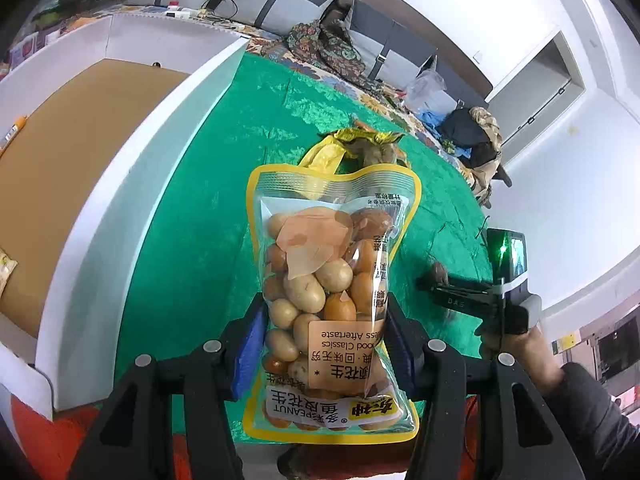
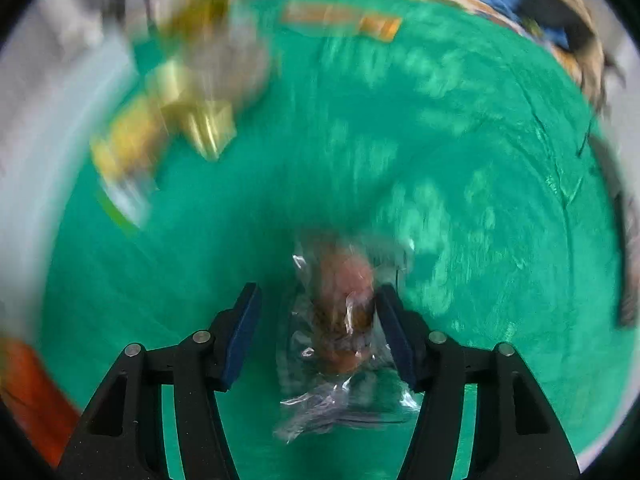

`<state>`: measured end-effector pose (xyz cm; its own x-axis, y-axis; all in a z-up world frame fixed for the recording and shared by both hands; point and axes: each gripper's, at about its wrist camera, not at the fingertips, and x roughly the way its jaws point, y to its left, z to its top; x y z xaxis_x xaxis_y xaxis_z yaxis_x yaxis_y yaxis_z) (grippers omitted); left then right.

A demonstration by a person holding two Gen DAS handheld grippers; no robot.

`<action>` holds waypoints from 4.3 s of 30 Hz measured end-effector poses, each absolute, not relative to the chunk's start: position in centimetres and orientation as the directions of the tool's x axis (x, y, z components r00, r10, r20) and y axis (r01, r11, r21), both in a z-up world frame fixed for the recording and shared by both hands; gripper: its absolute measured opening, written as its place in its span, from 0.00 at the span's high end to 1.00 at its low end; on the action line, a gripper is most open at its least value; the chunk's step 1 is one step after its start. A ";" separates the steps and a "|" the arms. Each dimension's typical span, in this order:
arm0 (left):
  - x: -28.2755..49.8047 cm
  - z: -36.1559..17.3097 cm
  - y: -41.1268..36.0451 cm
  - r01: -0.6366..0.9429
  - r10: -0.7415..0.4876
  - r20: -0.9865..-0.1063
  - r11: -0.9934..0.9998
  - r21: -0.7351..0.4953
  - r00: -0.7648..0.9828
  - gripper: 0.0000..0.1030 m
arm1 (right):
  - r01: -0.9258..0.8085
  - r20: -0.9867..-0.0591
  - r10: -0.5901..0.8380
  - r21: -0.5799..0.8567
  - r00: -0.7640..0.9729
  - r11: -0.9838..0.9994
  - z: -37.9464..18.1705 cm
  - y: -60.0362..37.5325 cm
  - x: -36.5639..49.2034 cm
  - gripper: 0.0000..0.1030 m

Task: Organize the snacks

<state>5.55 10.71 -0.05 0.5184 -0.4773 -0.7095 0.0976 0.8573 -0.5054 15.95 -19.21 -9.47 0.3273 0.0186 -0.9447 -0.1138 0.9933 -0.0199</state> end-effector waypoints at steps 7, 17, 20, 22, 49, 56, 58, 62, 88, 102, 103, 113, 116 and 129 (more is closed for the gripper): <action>5.4 0.4 11.5 0.093 -0.480 -0.691 0.850 -0.518 0.540 0.48 | 0.073 -0.892 0.146 0.195 0.428 0.978 -7.4 -24.6 15.2 0.70; 5.5 4.8 16.1 0.070 -0.519 -0.590 0.785 -0.616 0.619 0.48 | 0.074 -0.595 0.598 0.739 0.537 0.669 -1.4 -26.7 12.9 0.70; 6.0 6.4 19.3 0.034 -0.464 -0.588 0.803 -0.595 0.662 0.48 | -0.039 -0.491 0.711 0.809 0.503 0.586 2.1 -21.1 13.5 0.69; 6.3 7.2 21.9 -0.015 -0.389 -0.611 0.835 -0.550 0.690 0.48 | -0.122 -0.431 0.776 0.835 0.461 0.536 4.5 -16.1 14.2 0.69; 5.5 4.1 12.5 0.083 -0.338 -0.697 0.924 -0.373 0.633 0.06 | -0.012 -0.792 0.052 0.057 0.608 0.998 -7.1 -17.9 11.5 0.32; 9.4 -3.9 0.5 0.172 -0.274 -0.830 0.961 -0.217 0.486 0.04 | 0.133 -0.800 -0.116 -0.046 0.588 0.990 -9.3 -27.2 10.9 0.32; 10.8 -6.1 -0.5 0.141 -0.223 -0.851 0.974 -0.176 0.476 0.05 | 0.140 -0.796 -0.104 -0.024 0.596 0.990 -9.6 -28.5 10.7 0.30; 13.4 -8.9 -0.9 0.094 -0.091 -0.861 0.994 -0.051 0.500 0.05 | 0.143 -0.780 -0.097 -0.009 0.618 0.990 -9.9 -29.2 11.1 0.25; 14.2 -9.8 0.5 0.054 -0.041 -0.814 0.998 -0.011 0.580 0.00 | 0.139 -0.788 -0.081 0.006 0.611 0.990 -10.3 -28.4 11.6 0.17; 14.0 -9.9 0.5 0.053 -0.040 -0.813 0.999 -0.012 0.581 0.00 | 0.142 -0.789 -0.084 0.005 0.609 0.990 -10.3 -28.6 11.5 0.15; 14.0 -9.9 0.5 0.054 -0.041 -0.813 0.998 -0.012 0.581 0.00 | 0.142 -0.789 -0.083 0.006 0.609 0.990 -10.3 -28.6 11.5 0.15; 14.1 -9.8 0.2 0.052 -0.037 -0.813 0.999 -0.009 0.581 0.00 | 0.137 -0.790 -0.070 0.018 0.609 0.990 -10.3 -28.8 11.5 0.14; 13.9 -9.8 0.3 0.052 -0.038 -0.813 0.999 -0.009 0.581 0.00 | 0.137 -0.790 -0.070 0.018 0.609 0.990 -10.3 -28.8 11.4 0.14; 13.9 -9.8 0.3 0.052 -0.037 -0.812 0.999 -0.009 0.582 0.00 | 0.137 -0.790 -0.070 0.018 0.609 0.990 -10.2 -28.9 11.4 0.14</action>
